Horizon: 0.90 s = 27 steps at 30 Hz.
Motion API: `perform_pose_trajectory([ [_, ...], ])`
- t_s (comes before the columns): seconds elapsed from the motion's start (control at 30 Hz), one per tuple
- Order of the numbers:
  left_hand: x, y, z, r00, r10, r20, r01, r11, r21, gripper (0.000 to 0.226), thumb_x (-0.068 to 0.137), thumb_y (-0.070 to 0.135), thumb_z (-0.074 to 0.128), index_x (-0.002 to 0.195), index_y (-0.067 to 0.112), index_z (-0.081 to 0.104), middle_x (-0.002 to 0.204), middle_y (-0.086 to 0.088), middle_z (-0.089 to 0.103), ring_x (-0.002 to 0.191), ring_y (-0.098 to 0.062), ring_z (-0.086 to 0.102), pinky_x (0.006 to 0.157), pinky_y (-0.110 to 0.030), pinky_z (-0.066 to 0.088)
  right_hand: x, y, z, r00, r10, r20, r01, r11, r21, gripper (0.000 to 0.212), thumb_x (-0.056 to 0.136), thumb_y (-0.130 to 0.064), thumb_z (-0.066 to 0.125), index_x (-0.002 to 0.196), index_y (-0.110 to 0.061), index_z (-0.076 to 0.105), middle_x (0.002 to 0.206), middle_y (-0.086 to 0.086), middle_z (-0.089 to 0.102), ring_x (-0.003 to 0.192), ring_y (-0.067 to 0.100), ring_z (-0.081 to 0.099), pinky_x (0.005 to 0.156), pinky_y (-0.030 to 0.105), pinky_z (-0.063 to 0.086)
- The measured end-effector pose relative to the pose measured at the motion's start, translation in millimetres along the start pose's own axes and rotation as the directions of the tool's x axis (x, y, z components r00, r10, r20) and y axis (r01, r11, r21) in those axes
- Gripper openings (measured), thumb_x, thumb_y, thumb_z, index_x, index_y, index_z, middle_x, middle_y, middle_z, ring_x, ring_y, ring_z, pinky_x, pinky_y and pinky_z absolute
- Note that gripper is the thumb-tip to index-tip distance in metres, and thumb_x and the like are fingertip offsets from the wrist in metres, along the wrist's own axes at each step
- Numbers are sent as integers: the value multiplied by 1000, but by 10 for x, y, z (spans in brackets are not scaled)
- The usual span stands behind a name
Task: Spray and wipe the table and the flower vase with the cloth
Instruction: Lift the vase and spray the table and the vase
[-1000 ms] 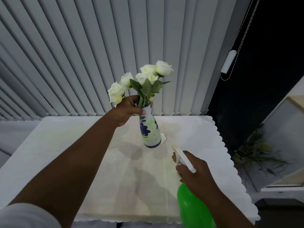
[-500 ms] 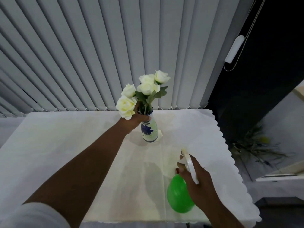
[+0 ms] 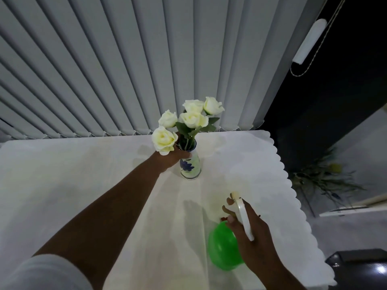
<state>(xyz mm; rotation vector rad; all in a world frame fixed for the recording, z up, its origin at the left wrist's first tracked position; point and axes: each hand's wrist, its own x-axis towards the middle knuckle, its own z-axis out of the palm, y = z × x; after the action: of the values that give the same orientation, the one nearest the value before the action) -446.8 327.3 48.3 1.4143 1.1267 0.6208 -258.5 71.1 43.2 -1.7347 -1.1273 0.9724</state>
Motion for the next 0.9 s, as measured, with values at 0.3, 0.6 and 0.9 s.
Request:
perform_pose_trajectory([
  [0.3,84,-94,-15,1000,-11,15,11,1000,20,64,75,1,76,131,20,51,124,1,63,113,-20,60,85,-21,55,83,-25,44,999,32,3,-32,998,47,46,95,-9,65,130,-39,60,118,-25,71,115,5,68,106,55,48],
  [0.6,-374,-326,15,952,-162,-259,108,971,-212,53,71,-13,69,116,16,61,126,0,64,122,-24,57,84,-28,49,108,-282,199,997,-75,8,75,994,-82,37,92,-31,61,127,-38,56,120,-23,71,117,1,65,107,50,48],
  [0.9,-1795,-1101,-36,994,-92,66,70,957,282,96,65,5,82,147,20,33,151,5,40,136,-7,36,106,-10,29,341,-726,1012,959,-203,197,227,968,-107,54,81,-5,76,129,-20,57,116,-7,70,98,-3,68,96,38,58],
])
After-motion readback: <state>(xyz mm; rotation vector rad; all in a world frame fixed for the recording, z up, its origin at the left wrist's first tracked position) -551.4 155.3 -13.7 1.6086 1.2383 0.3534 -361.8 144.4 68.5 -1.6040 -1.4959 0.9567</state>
